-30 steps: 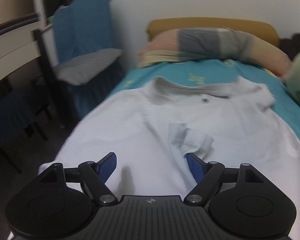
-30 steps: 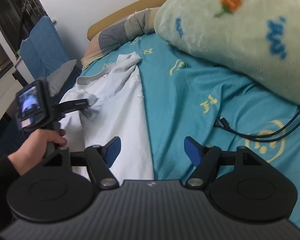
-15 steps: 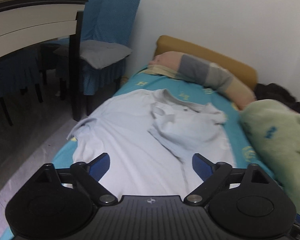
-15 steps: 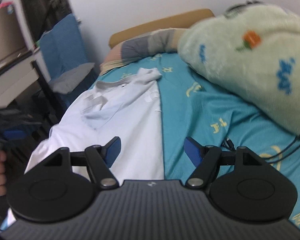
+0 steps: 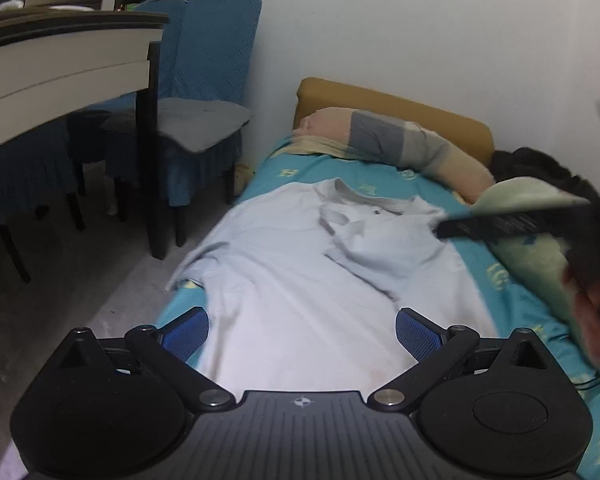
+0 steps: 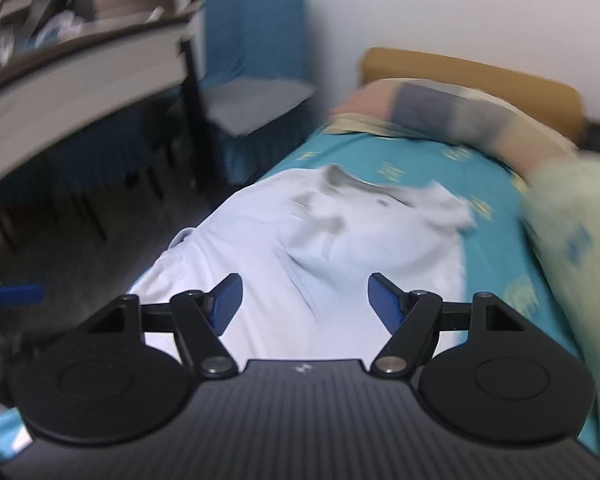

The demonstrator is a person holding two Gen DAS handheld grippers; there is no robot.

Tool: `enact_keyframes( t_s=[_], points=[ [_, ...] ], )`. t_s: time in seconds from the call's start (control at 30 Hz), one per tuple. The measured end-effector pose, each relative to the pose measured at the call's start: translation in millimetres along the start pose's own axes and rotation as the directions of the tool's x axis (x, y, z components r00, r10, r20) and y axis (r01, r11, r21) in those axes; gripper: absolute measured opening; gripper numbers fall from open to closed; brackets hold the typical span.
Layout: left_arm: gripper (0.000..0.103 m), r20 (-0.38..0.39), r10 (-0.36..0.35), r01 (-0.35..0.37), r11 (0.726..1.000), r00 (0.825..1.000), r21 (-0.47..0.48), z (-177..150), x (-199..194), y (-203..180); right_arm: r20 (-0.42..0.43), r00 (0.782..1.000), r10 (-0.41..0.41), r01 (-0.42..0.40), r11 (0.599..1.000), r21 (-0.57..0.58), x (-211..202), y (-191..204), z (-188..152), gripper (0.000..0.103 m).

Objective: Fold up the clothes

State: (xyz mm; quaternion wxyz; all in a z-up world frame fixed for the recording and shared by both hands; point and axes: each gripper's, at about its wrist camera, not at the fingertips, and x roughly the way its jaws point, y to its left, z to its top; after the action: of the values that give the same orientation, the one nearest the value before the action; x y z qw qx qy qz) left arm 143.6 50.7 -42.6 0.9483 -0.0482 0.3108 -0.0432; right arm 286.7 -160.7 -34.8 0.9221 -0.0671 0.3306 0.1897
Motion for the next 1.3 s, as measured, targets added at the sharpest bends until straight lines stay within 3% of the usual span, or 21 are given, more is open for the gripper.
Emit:
enact_keyframes(
  t_s=[0.1, 0.27, 0.4, 0.53, 0.63, 0.7, 0.77, 0.83, 0.93, 1.0, 1.07, 1.13, 1.23, 1.3],
  points=[
    [0.101, -0.007, 0.012, -0.013, 1.000, 1.000, -0.018, 0, 20, 22, -0.059, 0.997, 0.051, -0.059, 0.989, -0.134, 71, 42, 39, 0.071],
    [0.100, -0.102, 0.020, -0.043, 0.972, 0.995, -0.230, -12, 61, 81, -0.235, 0.960, 0.149, -0.223, 0.917, -0.330, 201, 133, 73, 0.070],
    [0.099, -0.131, 0.054, -0.095, 0.939, 0.990, -0.330, -22, 83, 115, -0.366, 0.918, 0.150, -0.328, 0.805, -0.494, 282, 207, 70, 0.070],
    [0.099, -0.137, 0.069, -0.115, 0.926, 0.988, -0.360, -29, 95, 132, -0.458, 0.886, 0.074, -0.380, 0.684, -0.623, 332, 257, 49, 0.070],
    [0.097, -0.167, 0.076, -0.136, 0.913, 0.983, -0.384, -32, 104, 138, -0.486, 0.874, -0.004, -0.380, 0.616, -0.690, 352, 272, 35, 0.059],
    [0.097, -0.164, 0.061, -0.124, 0.906, 0.985, -0.405, -32, 105, 139, -0.476, 0.879, -0.039, -0.358, 0.606, -0.711, 358, 275, 32, 0.028],
    [0.097, -0.150, 0.062, -0.120, 0.902, 0.987, -0.415, -32, 102, 140, -0.443, 0.896, -0.028, -0.335, 0.611, -0.717, 352, 273, 34, 0.009],
    [0.097, -0.114, 0.068, -0.111, 0.895, 0.991, -0.432, -31, 97, 140, -0.352, 0.936, 0.018, -0.284, 0.632, -0.721, 330, 264, 43, 0.009],
    [0.097, -0.045, 0.055, -0.070, 0.877, 0.997, -0.475, -28, 83, 142, -0.173, 0.981, 0.086, -0.182, 0.718, -0.672, 286, 241, 67, 0.008],
    [0.097, -0.013, 0.056, -0.055, 0.871, 0.998, -0.488, -27, 74, 140, -0.031, 0.995, 0.094, -0.093, 0.794, -0.601, 251, 219, 83, 0.008],
    [0.097, 0.004, 0.057, -0.048, 0.876, 0.998, -0.480, -24, 67, 136, 0.109, 0.992, 0.063, -0.002, 0.875, -0.484, 214, 188, 93, 0.008],
    [0.097, 0.013, 0.033, -0.023, 0.884, 0.999, -0.467, -21, 63, 130, 0.219, 0.976, -0.001, 0.076, 0.941, -0.330, 180, 150, 94, 0.008],
    [0.097, 0.016, -0.007, 0.013, 0.900, 1.000, -0.435, -18, 61, 118, 0.316, 0.938, -0.142, 0.182, 0.978, -0.102, 143, 87, 76, 0.008],
    [0.097, 0.016, -0.036, 0.040, 0.910, 0.999, -0.413, -18, 61, 109, 0.314, 0.915, -0.252, 0.242, 0.968, 0.073, 131, 40, 55, 0.008]
  ],
)
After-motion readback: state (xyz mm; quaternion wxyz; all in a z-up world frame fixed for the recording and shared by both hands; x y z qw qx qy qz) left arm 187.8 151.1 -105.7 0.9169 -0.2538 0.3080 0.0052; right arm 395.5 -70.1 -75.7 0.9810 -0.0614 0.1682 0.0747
